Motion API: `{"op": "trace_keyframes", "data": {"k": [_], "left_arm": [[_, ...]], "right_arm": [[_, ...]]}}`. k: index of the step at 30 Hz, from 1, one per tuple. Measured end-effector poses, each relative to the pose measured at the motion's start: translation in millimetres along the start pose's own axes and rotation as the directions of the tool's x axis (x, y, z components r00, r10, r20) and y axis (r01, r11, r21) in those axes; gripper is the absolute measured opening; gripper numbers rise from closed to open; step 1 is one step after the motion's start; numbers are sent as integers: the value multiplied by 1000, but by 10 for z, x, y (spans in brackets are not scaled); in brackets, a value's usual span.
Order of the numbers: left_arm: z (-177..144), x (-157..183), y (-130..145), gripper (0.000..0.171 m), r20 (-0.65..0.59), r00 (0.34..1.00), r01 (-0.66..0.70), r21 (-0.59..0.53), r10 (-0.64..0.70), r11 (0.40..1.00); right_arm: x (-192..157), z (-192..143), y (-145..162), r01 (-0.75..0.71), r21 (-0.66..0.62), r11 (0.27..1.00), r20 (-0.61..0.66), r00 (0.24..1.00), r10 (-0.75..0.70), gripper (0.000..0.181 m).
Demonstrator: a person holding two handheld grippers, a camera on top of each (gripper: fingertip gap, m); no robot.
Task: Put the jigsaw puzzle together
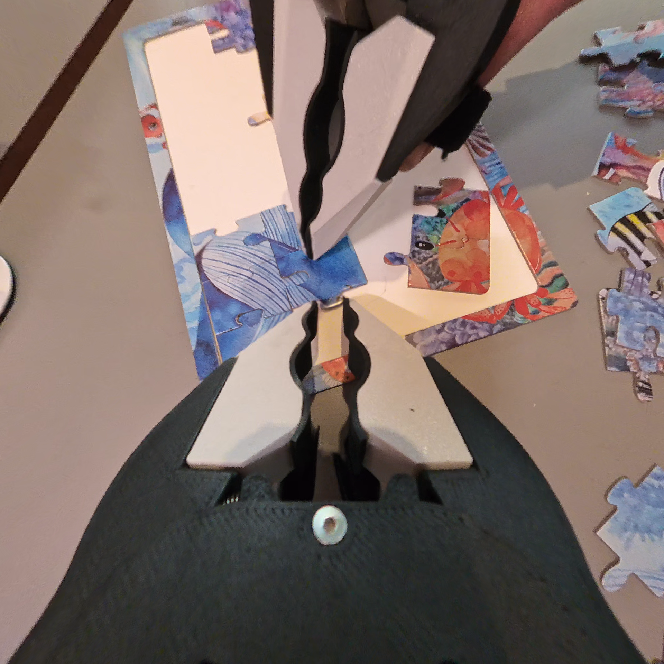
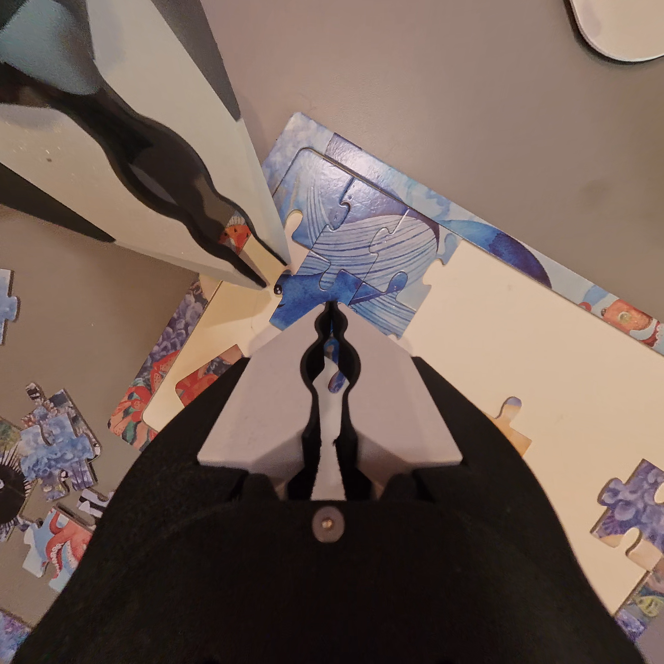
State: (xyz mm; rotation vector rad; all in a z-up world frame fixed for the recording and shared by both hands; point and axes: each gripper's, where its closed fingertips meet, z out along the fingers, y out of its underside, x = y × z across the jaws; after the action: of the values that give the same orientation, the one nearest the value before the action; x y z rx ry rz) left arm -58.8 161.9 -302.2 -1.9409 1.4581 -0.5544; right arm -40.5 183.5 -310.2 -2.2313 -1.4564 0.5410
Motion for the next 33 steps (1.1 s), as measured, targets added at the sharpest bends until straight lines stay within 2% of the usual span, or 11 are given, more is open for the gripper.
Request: {"op": "trace_keyframes", "data": {"k": [2,5,8,11,12,15,18,22,25,27,33], "left_arm": [[-26,-26,-37,11,2,1000,14,22,-14,1000],[-1,-44,20,12,5,1000,13,-4,-13,1000],[-21,-71,22,12,5,1000,23,-2,-23,1000],[-61,-137,39,11,18,999,32,0,-32,999],[-77,-168,45,11,21,999,40,3,-40,999],[-126,-257,73,11,29,997,73,12,-73,997],[-172,-347,115,10,43,994,101,15,-101,995],[-192,-403,144,9,47,990,130,27,-131,991],[-196,-453,161,9,59,988,142,30,-143,989],[-198,-478,170,9,67,986,151,30,-153,988],[-310,-571,160,14,97,981,166,49,-170,985]], "right_arm": [[7,-23,-9,-1,-15,1000,-8,1000,0,0],[-1,-98,-246,40,79,996,-49,998,-36,0],[77,91,-113,60,-3,998,-85,995,-60,0],[98,-17,-252,91,41,995,-121,989,-86,0],[40,-39,-331,94,82,992,-104,991,-86,0],[31,123,-202,75,13,997,-81,994,-74,0],[-59,8,-359,112,81,990,-85,991,-105,0],[-80,113,-213,112,-10,994,-74,991,-113,0],[-175,-17,-374,135,97,986,-63,990,-129,0],[-138,120,-107,136,-54,989,-63,988,-139,3],[-97,-602,-435,39,206,978,-102,995,-18,0]]}}
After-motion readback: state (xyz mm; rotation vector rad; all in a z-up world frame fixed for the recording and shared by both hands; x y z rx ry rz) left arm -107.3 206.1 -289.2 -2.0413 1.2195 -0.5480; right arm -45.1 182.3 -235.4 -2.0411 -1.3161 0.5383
